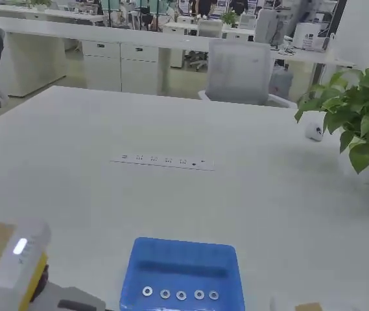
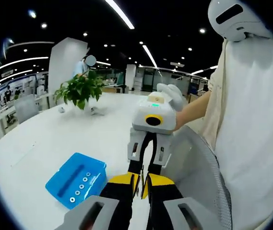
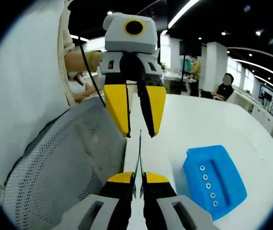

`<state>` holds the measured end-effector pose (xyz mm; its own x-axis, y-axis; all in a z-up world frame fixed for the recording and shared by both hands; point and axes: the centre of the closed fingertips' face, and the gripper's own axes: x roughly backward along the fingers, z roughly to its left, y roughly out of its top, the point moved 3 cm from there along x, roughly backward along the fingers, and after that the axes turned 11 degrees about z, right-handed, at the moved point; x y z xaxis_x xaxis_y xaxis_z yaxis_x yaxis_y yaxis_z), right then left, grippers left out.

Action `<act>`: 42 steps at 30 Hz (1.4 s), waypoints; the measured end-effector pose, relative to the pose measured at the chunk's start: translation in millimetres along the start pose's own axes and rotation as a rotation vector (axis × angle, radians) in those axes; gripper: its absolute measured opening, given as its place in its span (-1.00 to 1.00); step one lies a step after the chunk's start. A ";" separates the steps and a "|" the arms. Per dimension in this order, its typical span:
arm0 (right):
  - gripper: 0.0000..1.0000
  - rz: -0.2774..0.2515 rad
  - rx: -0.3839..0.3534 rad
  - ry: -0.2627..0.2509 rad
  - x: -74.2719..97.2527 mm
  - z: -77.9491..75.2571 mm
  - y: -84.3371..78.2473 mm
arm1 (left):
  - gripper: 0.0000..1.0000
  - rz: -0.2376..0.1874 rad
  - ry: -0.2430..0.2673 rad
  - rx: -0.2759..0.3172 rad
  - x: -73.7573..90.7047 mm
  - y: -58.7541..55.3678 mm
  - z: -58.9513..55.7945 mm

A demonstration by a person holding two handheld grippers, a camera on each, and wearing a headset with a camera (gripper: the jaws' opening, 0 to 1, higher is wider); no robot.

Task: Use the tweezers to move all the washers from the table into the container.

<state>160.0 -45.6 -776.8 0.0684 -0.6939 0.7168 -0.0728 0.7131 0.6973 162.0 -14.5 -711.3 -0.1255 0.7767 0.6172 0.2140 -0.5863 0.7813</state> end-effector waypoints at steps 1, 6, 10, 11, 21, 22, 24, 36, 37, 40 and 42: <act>-0.92 0.004 0.006 0.000 -0.2 0.6 0.0 | -0.85 0.005 -0.002 -0.005 -1.1 -0.1 -0.5; -0.92 0.031 0.029 0.001 -3.4 3.0 -1.7 | -0.91 0.012 -0.023 -0.016 -4.5 1.4 -3.5; -0.92 0.037 0.034 0.002 -4.5 3.6 -2.3 | -0.94 0.024 -0.027 -0.025 -6.0 0.1 -3.8; -0.92 0.038 0.034 0.002 -4.6 3.5 -2.4 | -0.94 0.024 -0.030 -0.020 -6.0 0.1 -4.0; -0.92 0.037 0.028 -0.009 -3.7 -0.1 -2.1 | -1.00 0.054 -0.036 -0.047 -8.6 -1.7 -3.5; -0.92 0.039 0.028 -0.008 -3.8 0.0 -2.5 | -1.00 0.055 -0.036 -0.049 -8.8 -1.8 -3.7; -0.92 0.040 0.026 -0.007 -3.9 0.2 -3.4 | -1.00 0.058 -0.035 -0.054 -9.3 -2.0 -3.7; -0.91 0.075 -0.024 -0.026 -14.5 -8.6 -18.4 | -1.00 0.166 0.011 -0.148 -17.8 -18.7 3.7; -0.91 0.081 -0.033 -0.030 -16.7 -10.0 -21.0 | -1.00 0.176 0.014 -0.154 -20.3 -21.5 5.2; -0.90 0.099 -0.051 -0.033 -22.5 -11.8 -28.3 | -1.00 0.211 0.012 -0.165 -26.6 -30.2 8.9; -0.90 0.104 -0.059 -0.036 -25.6 -12.5 -32.4 | -1.00 0.231 0.014 -0.171 -30.2 -36.1 11.1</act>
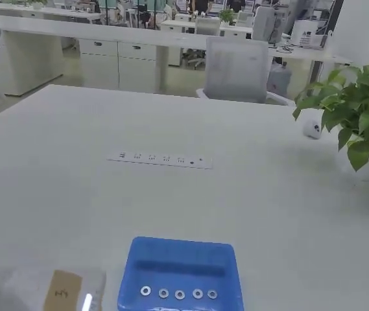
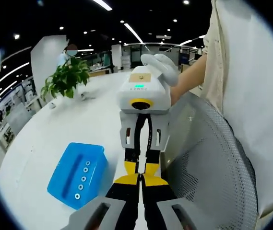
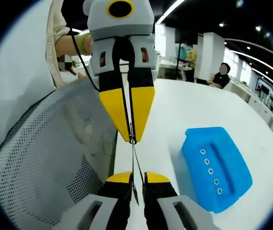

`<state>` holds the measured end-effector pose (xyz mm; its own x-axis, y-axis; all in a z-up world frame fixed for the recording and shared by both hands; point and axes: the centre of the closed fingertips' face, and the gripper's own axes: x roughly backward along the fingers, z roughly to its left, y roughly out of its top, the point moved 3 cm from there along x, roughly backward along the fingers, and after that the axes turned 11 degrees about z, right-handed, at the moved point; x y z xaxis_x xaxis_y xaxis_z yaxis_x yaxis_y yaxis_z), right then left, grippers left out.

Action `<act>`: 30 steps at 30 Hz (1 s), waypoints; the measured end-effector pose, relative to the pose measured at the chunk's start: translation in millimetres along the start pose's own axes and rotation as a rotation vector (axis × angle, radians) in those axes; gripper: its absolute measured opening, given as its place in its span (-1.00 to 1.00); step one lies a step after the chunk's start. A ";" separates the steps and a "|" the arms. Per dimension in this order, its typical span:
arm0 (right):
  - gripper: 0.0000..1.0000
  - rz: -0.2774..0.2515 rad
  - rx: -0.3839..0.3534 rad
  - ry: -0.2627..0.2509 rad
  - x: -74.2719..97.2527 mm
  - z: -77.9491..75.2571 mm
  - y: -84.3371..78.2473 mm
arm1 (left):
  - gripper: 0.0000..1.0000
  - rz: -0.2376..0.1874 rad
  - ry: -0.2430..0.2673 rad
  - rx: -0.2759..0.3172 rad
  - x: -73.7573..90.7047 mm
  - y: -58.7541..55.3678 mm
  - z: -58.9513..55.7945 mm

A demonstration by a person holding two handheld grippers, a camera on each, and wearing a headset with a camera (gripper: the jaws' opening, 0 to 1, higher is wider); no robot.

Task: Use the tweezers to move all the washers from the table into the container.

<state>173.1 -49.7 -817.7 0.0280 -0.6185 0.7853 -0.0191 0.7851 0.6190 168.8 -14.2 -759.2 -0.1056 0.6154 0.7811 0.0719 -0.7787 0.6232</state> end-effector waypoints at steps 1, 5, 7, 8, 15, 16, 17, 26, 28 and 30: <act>-0.89 0.007 -0.011 -0.002 -2.1 -0.7 -2.4 | -1.00 0.008 -0.001 -0.002 -1.8 -2.2 0.3; -0.87 0.012 -0.039 -0.003 -7.5 -1.5 -7.6 | -1.00 0.030 -0.001 0.008 -7.5 -12.3 0.7; -0.87 0.006 -0.061 0.003 -8.7 -1.1 -9.3 | -1.00 0.038 -0.005 0.019 -9.2 -18.1 1.1; -0.85 -0.005 -0.078 -0.002 -8.4 -2.0 -9.8 | -1.00 0.038 -0.006 0.021 -9.2 -18.9 1.4; -0.57 -0.108 -0.187 -0.024 13.4 -4.4 -8.6 | -1.00 0.096 -0.013 0.046 -15.8 -41.7 5.0; -0.53 -0.126 -0.215 -0.040 20.6 -6.0 -10.1 | -1.00 0.103 -0.013 0.045 -17.3 -44.3 5.3; -0.48 -0.140 -0.237 -0.055 25.6 -7.6 -11.2 | -1.00 0.109 -0.016 0.045 -18.9 -46.3 5.4; -0.25 -0.175 -0.388 -0.283 88.9 -23.7 -53.0 | -1.00 0.180 -0.040 0.045 -36.7 -63.9 8.7; -0.22 -0.195 -0.421 -0.320 99.6 -26.7 -59.3 | -1.00 0.199 -0.043 0.041 -39.7 -66.7 9.3; -0.20 -0.234 -0.471 -0.363 112.0 -30.4 -65.3 | -1.00 0.233 -0.046 0.020 -42.9 -70.5 10.0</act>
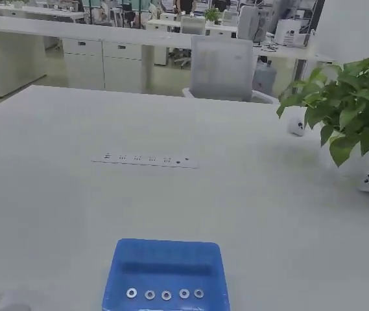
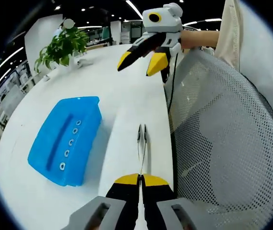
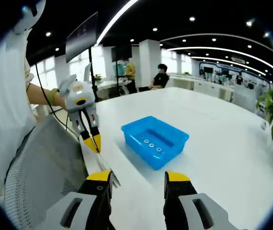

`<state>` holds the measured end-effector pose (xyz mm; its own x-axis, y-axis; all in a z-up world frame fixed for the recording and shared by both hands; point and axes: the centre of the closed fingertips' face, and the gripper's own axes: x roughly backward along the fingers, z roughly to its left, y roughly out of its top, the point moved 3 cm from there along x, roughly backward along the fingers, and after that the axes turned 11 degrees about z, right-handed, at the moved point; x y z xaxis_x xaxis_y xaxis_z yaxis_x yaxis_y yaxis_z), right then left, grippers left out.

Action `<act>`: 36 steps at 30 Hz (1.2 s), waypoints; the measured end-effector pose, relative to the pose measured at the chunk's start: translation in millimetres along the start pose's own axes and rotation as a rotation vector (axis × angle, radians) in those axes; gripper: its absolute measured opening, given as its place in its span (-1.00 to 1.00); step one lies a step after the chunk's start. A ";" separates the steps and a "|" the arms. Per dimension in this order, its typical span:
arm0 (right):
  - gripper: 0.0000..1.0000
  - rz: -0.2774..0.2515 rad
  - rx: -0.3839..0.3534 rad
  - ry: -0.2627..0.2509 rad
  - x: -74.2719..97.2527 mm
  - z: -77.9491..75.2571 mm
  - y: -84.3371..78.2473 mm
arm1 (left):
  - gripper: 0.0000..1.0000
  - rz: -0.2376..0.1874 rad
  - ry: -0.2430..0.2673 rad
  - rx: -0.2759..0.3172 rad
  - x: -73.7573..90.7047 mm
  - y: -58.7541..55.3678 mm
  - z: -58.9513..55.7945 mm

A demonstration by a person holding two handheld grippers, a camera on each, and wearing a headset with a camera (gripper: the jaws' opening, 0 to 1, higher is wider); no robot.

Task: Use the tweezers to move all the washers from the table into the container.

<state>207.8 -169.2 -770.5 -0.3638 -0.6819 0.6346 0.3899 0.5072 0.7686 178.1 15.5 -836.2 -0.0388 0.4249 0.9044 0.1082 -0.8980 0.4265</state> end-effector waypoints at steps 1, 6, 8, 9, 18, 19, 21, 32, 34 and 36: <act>-0.17 -0.019 -0.034 -0.018 5.7 -4.4 -0.2 | -1.00 0.018 0.003 -0.009 -1.9 -1.0 1.0; -0.07 -0.125 -0.137 -0.088 23.7 -17.8 3.1 | -1.00 0.043 0.000 -0.013 -5.1 0.0 4.2; -0.01 -0.144 -0.159 -0.109 28.7 -20.8 1.1 | -1.00 0.070 0.002 -0.024 -6.9 -1.9 5.3; 0.01 -0.142 -0.160 -0.119 30.0 -20.8 -0.9 | -1.00 0.089 -0.001 -0.028 -8.0 -3.2 5.6; 0.06 -0.110 -0.159 -0.147 29.1 -11.1 -5.1 | -1.00 0.161 -0.015 -0.026 -12.6 -6.6 10.4; 0.07 -0.110 -0.153 -0.152 29.6 -10.6 -3.6 | -1.00 0.162 -0.016 -0.027 -12.7 -6.8 10.3; 0.08 -0.111 -0.151 -0.160 30.3 -9.9 -1.3 | -1.00 0.165 -0.022 -0.024 -13.5 -7.8 11.2; 0.11 -0.133 -0.174 -0.176 30.9 -11.9 1.7 | -1.00 0.137 -0.010 0.037 -9.9 -12.2 15.1; 0.12 -0.136 -0.176 -0.176 30.9 -12.7 1.2 | -1.00 0.108 -0.001 0.081 -5.1 -13.1 15.2; 0.13 -0.138 -0.179 -0.181 30.6 -13.3 0.5 | -1.00 0.078 0.031 0.137 3.4 -15.6 17.1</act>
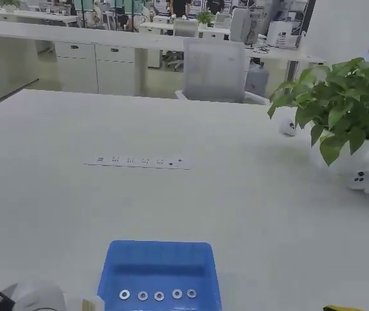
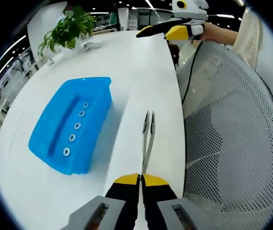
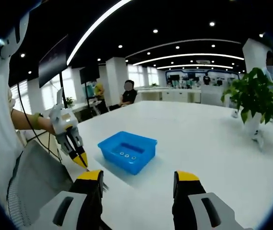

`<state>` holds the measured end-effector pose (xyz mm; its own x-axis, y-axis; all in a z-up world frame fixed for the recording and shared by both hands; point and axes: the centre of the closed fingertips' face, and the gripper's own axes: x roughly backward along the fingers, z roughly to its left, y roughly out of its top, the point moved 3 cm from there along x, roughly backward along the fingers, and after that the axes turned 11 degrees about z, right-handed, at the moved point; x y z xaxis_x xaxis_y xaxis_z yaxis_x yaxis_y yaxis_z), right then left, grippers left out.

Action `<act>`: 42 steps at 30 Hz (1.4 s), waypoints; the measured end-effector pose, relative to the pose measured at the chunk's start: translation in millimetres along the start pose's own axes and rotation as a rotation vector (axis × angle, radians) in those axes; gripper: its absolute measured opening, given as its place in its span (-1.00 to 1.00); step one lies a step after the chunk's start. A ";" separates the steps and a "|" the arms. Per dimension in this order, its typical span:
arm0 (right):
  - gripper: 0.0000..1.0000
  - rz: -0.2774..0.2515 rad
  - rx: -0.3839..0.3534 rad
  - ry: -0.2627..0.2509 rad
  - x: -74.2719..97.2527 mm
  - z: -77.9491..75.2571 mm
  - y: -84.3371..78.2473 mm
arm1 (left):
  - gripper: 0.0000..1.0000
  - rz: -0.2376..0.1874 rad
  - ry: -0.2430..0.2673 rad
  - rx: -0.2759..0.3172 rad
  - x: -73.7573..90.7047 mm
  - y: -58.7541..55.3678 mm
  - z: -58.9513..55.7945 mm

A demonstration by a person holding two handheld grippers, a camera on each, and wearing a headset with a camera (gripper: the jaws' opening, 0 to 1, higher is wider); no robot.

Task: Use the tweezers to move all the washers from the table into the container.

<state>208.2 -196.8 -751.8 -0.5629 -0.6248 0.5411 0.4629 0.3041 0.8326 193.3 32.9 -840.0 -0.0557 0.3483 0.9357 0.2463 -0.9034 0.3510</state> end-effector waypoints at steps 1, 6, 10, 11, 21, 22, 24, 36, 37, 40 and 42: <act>0.14 -0.001 -0.003 -0.003 0.2 -0.8 -0.4 | -1.00 -0.024 0.015 0.027 4.8 -0.5 1.2; 0.21 -0.008 -0.012 -0.014 -0.3 -2.9 -0.5 | -0.76 -0.235 0.105 0.244 40.9 -3.5 10.1; 0.28 -0.021 -0.025 -0.020 -0.5 -4.9 0.6 | -0.54 -0.408 0.222 0.404 76.3 -12.8 18.8; 0.31 -0.029 -0.027 -0.024 -0.3 -5.7 1.4 | -0.53 -0.439 0.240 0.434 83.1 -15.0 19.2; 0.68 -0.201 -0.055 -0.137 16.1 -25.2 19.2 | -0.01 -0.838 0.519 0.664 144.3 -15.6 19.9; 0.70 -0.222 -0.071 -0.155 19.2 -30.1 20.6 | 0.04 -0.849 0.551 0.659 146.4 -14.8 19.7; 0.74 -0.231 -0.070 -0.173 21.8 -33.0 20.7 | 0.24 -0.854 0.602 0.669 148.1 -15.8 20.3; 0.75 -0.202 -0.041 -0.345 31.7 -56.1 13.1 | 0.97 -0.936 0.724 0.792 148.6 -23.7 28.0; 0.76 -0.207 -0.030 -0.361 33.2 -56.3 14.3 | 0.97 -0.942 0.735 0.798 149.7 -25.3 28.8; 0.79 -0.193 -0.005 -0.389 34.1 -57.5 13.2 | 0.97 -0.936 0.756 0.817 150.8 -29.7 30.0; 0.79 -0.182 0.006 -0.405 34.0 -57.2 12.9 | 0.97 -0.915 0.774 0.820 150.0 -31.6 30.4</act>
<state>234.1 -255.3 -729.4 -0.8583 -0.3366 0.3873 0.3281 0.2203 0.9186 206.7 121.4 -711.8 -0.9267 0.2536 0.2775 0.2974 0.0430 0.9538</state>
